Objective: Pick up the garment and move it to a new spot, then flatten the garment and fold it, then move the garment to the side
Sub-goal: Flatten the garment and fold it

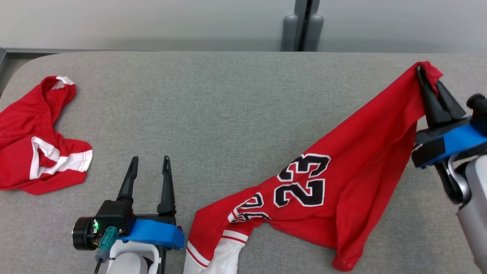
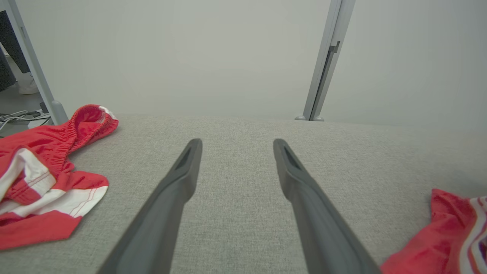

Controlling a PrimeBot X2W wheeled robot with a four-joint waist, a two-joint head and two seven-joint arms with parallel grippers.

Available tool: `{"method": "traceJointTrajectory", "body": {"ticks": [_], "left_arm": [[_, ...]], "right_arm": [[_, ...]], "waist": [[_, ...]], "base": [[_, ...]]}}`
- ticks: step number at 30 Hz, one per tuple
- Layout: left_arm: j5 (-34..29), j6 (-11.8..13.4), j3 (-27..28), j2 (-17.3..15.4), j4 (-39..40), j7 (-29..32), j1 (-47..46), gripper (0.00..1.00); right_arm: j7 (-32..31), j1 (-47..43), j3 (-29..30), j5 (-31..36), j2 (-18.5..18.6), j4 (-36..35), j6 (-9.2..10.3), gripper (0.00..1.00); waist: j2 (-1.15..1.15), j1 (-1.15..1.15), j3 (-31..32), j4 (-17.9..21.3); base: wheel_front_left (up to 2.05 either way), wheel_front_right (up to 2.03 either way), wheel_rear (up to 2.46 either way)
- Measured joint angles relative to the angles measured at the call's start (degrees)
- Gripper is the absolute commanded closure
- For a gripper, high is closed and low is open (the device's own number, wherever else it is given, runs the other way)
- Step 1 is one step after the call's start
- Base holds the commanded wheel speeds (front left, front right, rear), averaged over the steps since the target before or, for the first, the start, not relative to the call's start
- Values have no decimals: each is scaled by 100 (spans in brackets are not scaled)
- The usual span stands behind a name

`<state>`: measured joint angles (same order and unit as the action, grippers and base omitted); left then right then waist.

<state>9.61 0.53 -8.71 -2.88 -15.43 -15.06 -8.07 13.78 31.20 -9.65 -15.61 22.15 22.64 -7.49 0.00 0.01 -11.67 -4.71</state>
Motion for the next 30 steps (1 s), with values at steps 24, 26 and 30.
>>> {"method": "traceJointTrajectory", "body": {"ticks": [24, 26, 30], "left_arm": [[47, 119, -152, 0, -34, 0, -298, 0], [23, 119, -97, 0, -29, -1, -290, 0], [-66, 89, 56, 0, -33, 0, -223, 0]], "right_arm": [[125, 2183, -446, 164, 181, 3253, -1, 0], [125, 2068, -350, 198, 219, 2934, 0, 0], [126, 1569, -157, 243, 205, 2141, 0, 0]], "waist": [[0, 0, -423, -264], [0, -1, -400, -197], [0, -1, -306, -42]], "base": [[0, 0, 0], [0, 0, 0], [0, 0, 0]]}}
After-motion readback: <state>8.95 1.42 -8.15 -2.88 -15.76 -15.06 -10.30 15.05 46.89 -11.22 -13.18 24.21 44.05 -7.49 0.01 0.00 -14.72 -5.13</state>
